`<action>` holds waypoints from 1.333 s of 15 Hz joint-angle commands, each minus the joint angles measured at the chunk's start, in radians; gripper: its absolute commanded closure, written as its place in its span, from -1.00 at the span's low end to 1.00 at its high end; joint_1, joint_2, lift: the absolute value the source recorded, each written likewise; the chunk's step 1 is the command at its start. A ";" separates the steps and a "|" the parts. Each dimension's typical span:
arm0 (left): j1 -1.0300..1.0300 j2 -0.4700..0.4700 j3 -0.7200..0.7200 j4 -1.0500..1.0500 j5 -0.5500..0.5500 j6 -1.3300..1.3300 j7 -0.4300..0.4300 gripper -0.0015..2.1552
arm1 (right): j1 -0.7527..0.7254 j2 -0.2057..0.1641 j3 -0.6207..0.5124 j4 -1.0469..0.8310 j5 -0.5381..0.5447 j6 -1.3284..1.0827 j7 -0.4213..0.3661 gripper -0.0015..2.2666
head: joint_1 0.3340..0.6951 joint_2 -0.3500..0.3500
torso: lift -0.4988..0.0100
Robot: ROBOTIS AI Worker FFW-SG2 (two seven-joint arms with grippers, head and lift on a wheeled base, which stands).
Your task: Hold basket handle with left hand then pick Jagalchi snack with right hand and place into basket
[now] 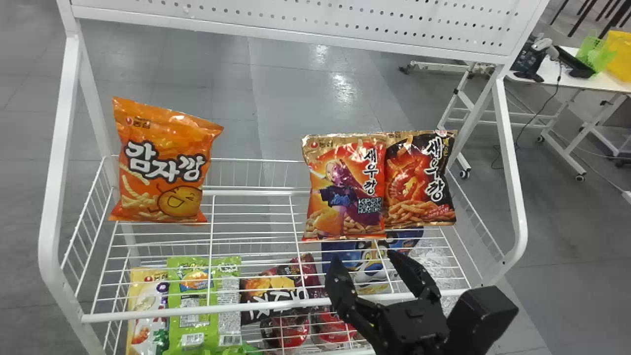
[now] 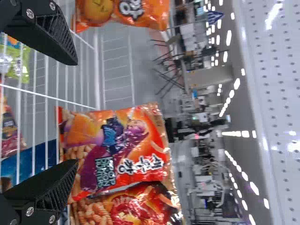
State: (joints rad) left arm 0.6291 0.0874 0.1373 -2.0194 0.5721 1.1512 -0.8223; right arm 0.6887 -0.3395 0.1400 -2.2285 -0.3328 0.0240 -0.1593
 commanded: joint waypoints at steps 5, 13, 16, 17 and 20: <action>0.014 -0.008 -0.002 -0.005 0.000 -0.011 0.000 0.80 | 0.002 0.010 0.032 0.063 0.032 -0.092 -0.025 -0.94 | 1.00 -0.77 | 0.92; 0.032 -0.009 -0.001 -0.018 0.000 -0.023 -0.006 0.80 | 0.014 0.010 0.030 0.044 0.100 -0.025 -0.062 -0.94 | 1.00 -0.81 | 0.92; 0.035 -0.008 -0.001 -0.019 0.000 -0.023 -0.008 0.80 | 0.014 0.010 0.026 0.036 0.100 0.009 -0.062 -0.94 | 1.00 -0.81 | 0.92; 0.035 -0.008 -0.001 -0.019 0.000 -0.023 -0.006 0.80 | 0.014 0.010 0.026 0.036 0.100 0.012 -0.062 -0.94 | 1.00 -0.82 | 0.92; 0.037 -0.008 -0.001 -0.019 0.000 -0.023 -0.006 0.80 | 0.009 0.010 0.026 0.035 0.103 0.024 -0.062 -0.94 | 1.00 -0.82 | 0.92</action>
State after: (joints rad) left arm 0.6656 0.0797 0.1359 -2.0387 0.5722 1.1283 -0.8285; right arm 0.6994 -0.3298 0.1657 -2.1928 -0.2318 0.0437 -0.2209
